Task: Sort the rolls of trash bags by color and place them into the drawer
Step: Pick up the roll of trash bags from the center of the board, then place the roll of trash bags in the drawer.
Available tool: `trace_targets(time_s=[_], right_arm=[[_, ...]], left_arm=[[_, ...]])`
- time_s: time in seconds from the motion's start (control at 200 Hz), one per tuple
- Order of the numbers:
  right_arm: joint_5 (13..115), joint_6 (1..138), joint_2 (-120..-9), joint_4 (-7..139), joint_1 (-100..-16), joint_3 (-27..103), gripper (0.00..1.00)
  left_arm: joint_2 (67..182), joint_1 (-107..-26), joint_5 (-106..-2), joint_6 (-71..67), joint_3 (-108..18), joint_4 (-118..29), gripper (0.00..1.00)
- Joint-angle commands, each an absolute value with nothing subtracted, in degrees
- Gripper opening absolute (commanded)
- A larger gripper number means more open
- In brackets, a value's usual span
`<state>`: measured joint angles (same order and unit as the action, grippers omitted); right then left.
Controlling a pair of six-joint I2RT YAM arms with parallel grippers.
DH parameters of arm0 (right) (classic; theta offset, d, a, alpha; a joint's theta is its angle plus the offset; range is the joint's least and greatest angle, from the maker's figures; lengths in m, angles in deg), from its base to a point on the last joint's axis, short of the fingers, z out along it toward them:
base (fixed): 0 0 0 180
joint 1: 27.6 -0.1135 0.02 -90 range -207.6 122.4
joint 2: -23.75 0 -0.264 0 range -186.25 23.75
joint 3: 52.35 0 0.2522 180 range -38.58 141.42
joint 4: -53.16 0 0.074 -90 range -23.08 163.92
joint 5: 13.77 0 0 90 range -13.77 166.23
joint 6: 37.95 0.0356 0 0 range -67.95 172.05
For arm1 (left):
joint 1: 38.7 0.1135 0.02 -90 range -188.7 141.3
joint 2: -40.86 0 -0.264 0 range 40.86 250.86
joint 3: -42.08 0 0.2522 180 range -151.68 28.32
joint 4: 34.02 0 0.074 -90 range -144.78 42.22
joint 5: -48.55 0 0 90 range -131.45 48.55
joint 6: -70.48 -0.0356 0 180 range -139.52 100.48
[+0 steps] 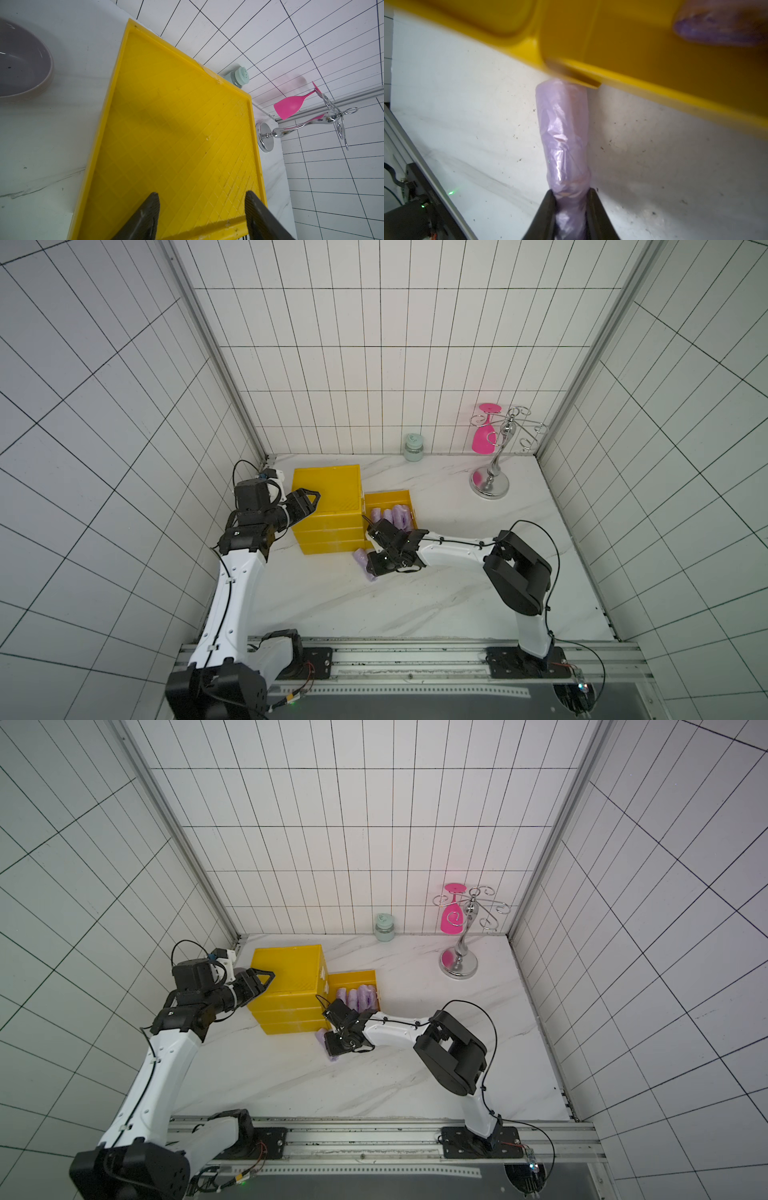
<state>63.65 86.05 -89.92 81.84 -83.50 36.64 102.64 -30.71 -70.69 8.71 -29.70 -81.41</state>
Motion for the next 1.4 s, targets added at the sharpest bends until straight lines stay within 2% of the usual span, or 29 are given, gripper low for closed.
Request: trace_targets(time_s=[0.0, 0.165, 0.29, 0.5, 0.725, 0.859, 1.024, 1.399], right_arm=[[62.4, 87.6, -88.4, 80.6, -83.7, 34.0, 0.16], [61.8, 89.0, -84.0, 79.9, -83.7, 30.9, 0.04], [62.8, 89.7, -79.1, 80.7, -83.5, 28.8, 0.0], [66.2, 90.0, -69.0, 85.5, -81.1, 25.6, 0.0], [67.7, 89.2, -62.7, 91.2, -73.9, 26.6, 0.0], [66.7, 88.5, -65.5, 92.3, -70.7, 31.0, 0.0], [62.8, 89.9, -74.9, 92.1, -69.8, 39.0, 0.0], [54.1, 101.0, -91.6, 81.4, -69.6, 49.6, 0.02]], left_arm=[[103.0, -30.6, -70.4, 8.3, -28.9, -83.1, 0.65], [103.2, -30.6, -70.2, 8.2, -29.0, -83.1, 0.65], [103.4, -30.6, -70.4, 8.4, -29.4, -83.1, 0.65], [103.4, -30.6, -70.3, 8.6, -30.2, -83.1, 0.65], [103.5, -30.6, -70.4, 8.8, -30.3, -83.1, 0.65], [103.6, -30.6, -70.4, 8.9, -30.3, -83.0, 0.65], [103.6, -30.6, -70.4, 8.8, -30.2, -83.1, 0.65], [103.6, -30.6, -70.5, 8.7, -30.0, -83.1, 0.65]])
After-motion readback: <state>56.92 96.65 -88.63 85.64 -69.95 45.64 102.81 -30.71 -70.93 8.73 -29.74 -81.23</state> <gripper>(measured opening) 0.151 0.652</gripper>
